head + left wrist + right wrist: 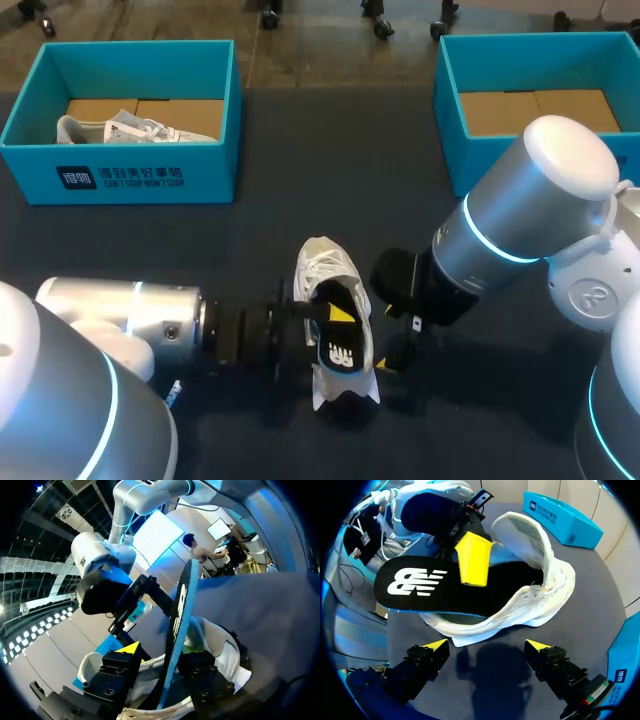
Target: Take the shoe out of the shoebox, open the shoe tongue, remove and reinsert the insole, then place the shoe into the shoebox
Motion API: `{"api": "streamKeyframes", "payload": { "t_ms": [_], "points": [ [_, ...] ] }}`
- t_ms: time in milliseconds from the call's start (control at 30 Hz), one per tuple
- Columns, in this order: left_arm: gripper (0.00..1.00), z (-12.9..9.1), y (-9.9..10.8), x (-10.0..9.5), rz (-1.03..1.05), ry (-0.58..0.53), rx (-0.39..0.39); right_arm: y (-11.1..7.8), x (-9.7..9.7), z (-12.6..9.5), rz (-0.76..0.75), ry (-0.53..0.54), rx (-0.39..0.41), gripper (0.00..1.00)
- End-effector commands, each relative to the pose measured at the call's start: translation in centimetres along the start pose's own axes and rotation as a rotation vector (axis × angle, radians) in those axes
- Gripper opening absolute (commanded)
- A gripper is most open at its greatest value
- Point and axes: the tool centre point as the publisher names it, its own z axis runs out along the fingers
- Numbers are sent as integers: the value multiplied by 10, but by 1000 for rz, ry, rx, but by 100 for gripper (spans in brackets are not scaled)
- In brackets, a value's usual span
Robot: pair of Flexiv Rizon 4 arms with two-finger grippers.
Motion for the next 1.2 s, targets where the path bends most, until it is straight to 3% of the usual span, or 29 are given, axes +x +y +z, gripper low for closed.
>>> {"api": "streamKeyframes", "payload": {
  "t_ms": [33, 100, 133, 300, 667, 900, 1000, 1033, 1100, 1200],
  "points": [
    [35, -11, -9, 3, 14, 7, 1, 0, 1, 1, 1, -4, 2, 100],
    [4, -9, -8, 2, 17, 7, 0, 0, 1, 1, 1, -4, 2, 100],
    [0, -7, -8, 2, 27, 12, -2, 0, 1, 1, 1, -4, 2, 100],
    [0, 1, -4, 3, 46, 20, -4, 0, 1, 1, 1, -4, 2, 100],
    [0, 8, 26, 1, 59, 40, -59, 0, 1, 1, 1, -4, 2, 100],
    [0, 4, 22, 4, 41, 28, -63, 0, 1, 1, 1, -4, 2, 100],
    [47, 0, 16, 8, 40, 26, -70, 0, 1, 1, 1, -4, 2, 100],
    [51, -1, 14, 9, 37, 24, -69, 0, 1, 1, 1, -4, 2, 100],
    [72, -4, 7, 9, 34, 19, -59, 0, 1, 1, 1, -4, 2, 100],
    [78, -7, -5, 8, 50, 14, -48, 0, 1, 1, 1, -4, 2, 100]
  ]
}}
